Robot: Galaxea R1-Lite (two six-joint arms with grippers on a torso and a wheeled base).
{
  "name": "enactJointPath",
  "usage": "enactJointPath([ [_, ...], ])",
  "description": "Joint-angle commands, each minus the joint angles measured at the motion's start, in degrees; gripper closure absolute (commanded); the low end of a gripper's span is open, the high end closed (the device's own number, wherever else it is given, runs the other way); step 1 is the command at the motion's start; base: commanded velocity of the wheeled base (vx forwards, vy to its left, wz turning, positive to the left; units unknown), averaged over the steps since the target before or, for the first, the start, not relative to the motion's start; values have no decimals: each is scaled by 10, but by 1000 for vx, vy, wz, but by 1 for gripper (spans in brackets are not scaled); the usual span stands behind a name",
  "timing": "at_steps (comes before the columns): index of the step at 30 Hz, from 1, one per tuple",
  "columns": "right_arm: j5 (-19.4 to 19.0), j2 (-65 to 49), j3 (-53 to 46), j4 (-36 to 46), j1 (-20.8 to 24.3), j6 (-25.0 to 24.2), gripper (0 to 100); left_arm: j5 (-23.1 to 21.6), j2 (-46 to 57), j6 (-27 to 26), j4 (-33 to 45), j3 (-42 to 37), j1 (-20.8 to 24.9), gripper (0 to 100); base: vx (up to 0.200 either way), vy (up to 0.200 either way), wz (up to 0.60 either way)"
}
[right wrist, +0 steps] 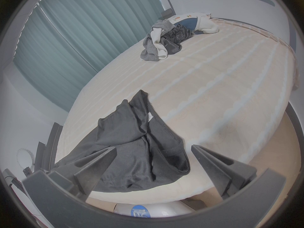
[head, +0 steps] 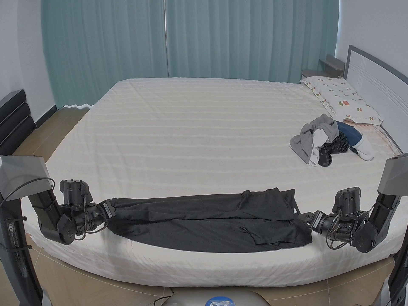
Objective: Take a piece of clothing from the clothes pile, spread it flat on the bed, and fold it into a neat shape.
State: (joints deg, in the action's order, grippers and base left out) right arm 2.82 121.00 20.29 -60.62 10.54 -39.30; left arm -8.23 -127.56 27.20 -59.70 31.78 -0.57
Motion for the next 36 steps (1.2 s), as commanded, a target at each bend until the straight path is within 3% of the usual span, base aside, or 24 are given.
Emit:
enactJointPath([
  [1,0,-1,-1,0,1,0,0,17,2,41,0,25,26,100,0,0,0],
  [19,0,0,-2,0,6,-1,0,96,37,56,13,39,116,100,0,-200,0],
  [22,0,1,-7,-1,11,-1,0,108,49,56,49,64,136,100,0,-200,0],
  [27,0,3,-9,-3,18,-2,0,135,68,57,174,129,170,100,0,-200,0],
  [32,0,3,-11,-4,22,-2,0,146,67,58,199,152,183,100,0,-200,0],
  [33,0,0,-12,-4,22,-1,0,166,62,58,241,184,214,100,0,-200,0],
  [36,0,-1,-12,-4,21,-1,0,175,61,58,270,210,234,100,0,-200,0],
])
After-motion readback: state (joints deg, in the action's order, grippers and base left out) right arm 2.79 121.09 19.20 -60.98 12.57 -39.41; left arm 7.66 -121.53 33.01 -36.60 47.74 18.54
